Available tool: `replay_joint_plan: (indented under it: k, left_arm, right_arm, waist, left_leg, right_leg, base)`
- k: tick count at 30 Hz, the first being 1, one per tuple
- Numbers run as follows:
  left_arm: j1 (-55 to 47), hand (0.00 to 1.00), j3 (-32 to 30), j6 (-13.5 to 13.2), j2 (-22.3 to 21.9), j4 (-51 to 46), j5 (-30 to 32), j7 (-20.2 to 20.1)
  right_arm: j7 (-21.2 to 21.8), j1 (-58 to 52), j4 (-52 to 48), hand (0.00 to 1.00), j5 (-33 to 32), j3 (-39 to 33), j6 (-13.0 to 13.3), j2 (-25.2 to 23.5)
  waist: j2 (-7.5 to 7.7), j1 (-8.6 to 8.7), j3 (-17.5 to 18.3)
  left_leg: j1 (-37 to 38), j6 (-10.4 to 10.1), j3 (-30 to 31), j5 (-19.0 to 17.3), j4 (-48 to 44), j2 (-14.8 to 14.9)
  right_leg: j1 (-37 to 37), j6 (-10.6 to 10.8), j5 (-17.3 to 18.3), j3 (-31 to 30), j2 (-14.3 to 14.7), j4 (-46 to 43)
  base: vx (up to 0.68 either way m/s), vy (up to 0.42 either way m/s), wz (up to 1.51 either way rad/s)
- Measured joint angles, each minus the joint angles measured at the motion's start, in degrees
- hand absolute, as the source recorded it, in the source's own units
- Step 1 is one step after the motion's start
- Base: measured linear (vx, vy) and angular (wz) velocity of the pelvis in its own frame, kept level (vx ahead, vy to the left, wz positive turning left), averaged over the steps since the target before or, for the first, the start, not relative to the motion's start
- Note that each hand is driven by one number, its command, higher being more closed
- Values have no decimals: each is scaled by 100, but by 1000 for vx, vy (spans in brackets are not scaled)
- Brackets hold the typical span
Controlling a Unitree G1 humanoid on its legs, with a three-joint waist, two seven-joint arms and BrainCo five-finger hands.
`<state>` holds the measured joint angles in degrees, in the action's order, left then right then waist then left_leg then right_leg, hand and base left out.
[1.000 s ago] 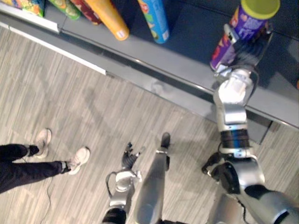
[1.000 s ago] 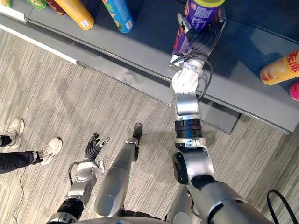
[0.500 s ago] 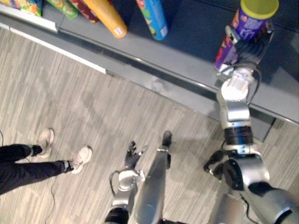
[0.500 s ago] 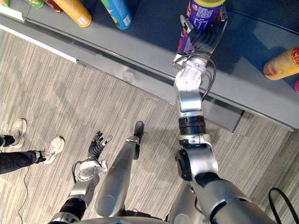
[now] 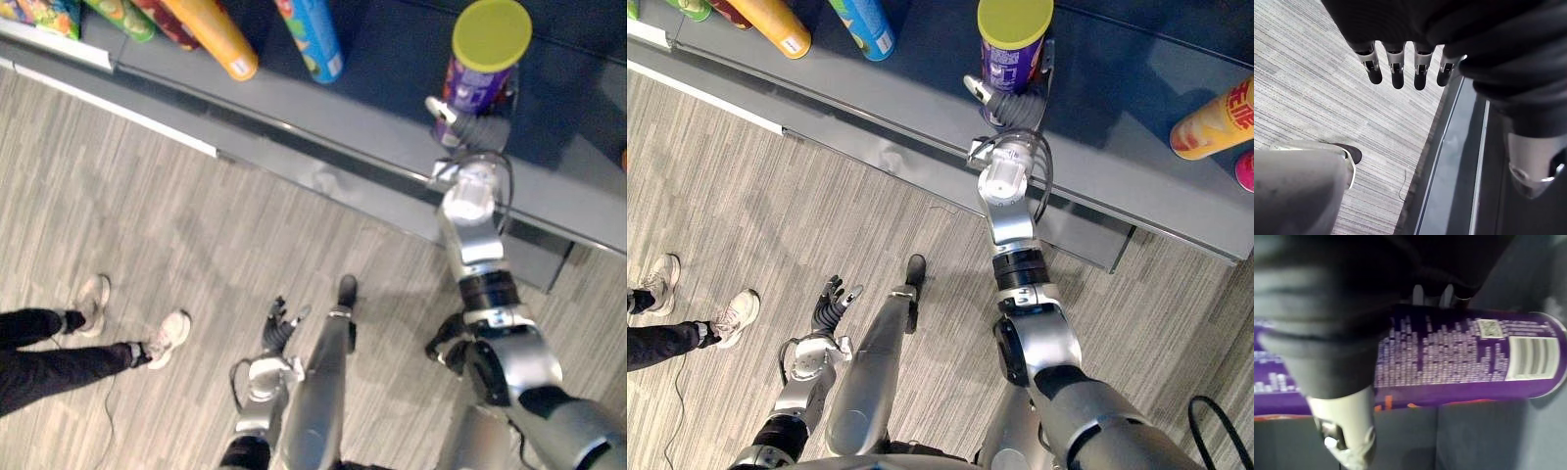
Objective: Put the gum and the chips on the shelf.
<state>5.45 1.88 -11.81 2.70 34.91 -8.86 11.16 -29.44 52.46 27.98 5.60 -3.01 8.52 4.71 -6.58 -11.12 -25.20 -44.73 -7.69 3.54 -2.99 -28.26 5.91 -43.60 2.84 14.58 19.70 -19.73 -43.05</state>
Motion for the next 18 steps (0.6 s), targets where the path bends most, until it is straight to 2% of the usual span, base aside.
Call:
replay_joint_plan:
  k: [10, 11, 12, 14, 18]
  left_arm:
    - [-45, 0, -48, 73, -29, 684, 18, -29]
    - [-45, 0, -70, 75, -31, 815, 21, -30]
    - [-53, 0, -147, 84, -36, 974, 36, -41]
    - [-53, 0, -238, 128, -28, 1202, 72, -52]
    - [-37, 0, -339, 198, 75, 1631, 188, -170]
  right_arm:
    - [300, -968, 466, 0, 4, 650, -15, -245]
    - [367, -1136, 505, 0, 6, 704, -25, -247]
    - [470, -1302, 614, 0, 8, 795, -27, -248]
    - [621, -1662, 681, 0, 9, 874, -32, -269]
    - [1018, -2530, 763, 0, 13, 1078, -30, -269]
  waist:
    - [110, 48, 155]
    - [135, 127, 166]
    - [195, 182, 194]
    - [316, 181, 254]
    - [445, 350, 303]
  left_leg:
    - [693, -37, -288, -129, 131, 373]
    - [815, -40, -296, -131, 173, 399]
    - [971, -43, -333, -128, 225, 414]
    - [1254, -52, -472, -134, 374, 501]
    - [2013, -61, -656, -112, 787, 555]
  right_leg:
    - [593, -11, -146, -159, 418, 465]
    - [721, -1, -166, -157, 459, 545]
    - [854, -13, -215, -163, 484, 637]
    - [1059, -7, -294, -261, 603, 841]
    - [1703, 53, -465, -395, 773, 1337]
  base:
    - [25, -44, -23]
    - [60, -26, -12]
    - [56, -22, -15]
    - [77, -23, -33]
    - [79, -6, -25]
